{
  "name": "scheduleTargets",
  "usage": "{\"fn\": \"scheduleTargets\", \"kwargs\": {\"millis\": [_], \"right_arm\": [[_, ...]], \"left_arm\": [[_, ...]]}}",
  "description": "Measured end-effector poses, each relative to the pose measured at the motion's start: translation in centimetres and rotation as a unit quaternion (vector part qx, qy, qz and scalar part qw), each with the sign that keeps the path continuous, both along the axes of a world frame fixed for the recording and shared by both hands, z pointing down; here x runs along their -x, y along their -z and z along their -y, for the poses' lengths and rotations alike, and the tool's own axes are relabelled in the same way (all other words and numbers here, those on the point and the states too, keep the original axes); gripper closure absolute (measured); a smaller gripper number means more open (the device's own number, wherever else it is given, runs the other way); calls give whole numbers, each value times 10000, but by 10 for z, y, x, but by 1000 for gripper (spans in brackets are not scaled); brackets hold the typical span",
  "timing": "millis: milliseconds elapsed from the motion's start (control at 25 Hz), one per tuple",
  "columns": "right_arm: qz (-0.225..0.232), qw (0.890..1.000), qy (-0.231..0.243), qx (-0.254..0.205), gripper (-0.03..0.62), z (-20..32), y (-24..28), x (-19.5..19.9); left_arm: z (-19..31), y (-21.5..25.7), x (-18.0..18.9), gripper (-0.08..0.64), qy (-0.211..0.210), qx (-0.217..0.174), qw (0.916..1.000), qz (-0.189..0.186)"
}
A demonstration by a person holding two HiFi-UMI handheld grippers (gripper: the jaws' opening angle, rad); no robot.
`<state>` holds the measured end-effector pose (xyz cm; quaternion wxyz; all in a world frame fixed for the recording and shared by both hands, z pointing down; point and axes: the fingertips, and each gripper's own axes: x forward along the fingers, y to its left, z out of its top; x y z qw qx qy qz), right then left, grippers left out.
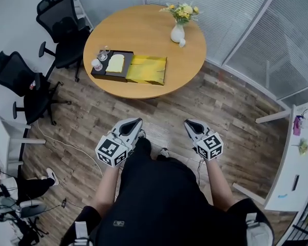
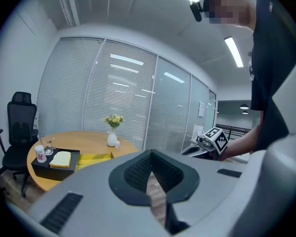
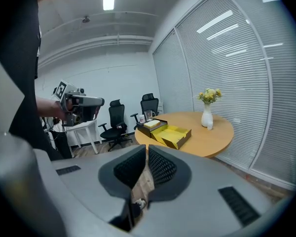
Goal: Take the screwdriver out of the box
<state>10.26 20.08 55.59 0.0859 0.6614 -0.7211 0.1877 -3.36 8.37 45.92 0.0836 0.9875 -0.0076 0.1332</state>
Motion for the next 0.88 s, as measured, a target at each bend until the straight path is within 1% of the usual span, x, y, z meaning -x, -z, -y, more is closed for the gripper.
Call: {"fn": "scheduleTargets", "kwargs": {"millis": [280,480,680,880], "right_arm": [[-44,9998,-210,28,581,3,7,-11],[-20,9993,-297,222,581,9,-1,-19],[-33,9990,-322,298,581,43,-4,-24],[23,9994,-159,316,581,97,-5,-23]], "left_arm": [[13,-7,-29,554,-278,155,9995,-47],[29,-4,-51,554,-447,209,9987,-134],[60,-16,-54,554,-464,356,9982,-105],[100,-20,-61,554,-496,430,9978,-97]]}}
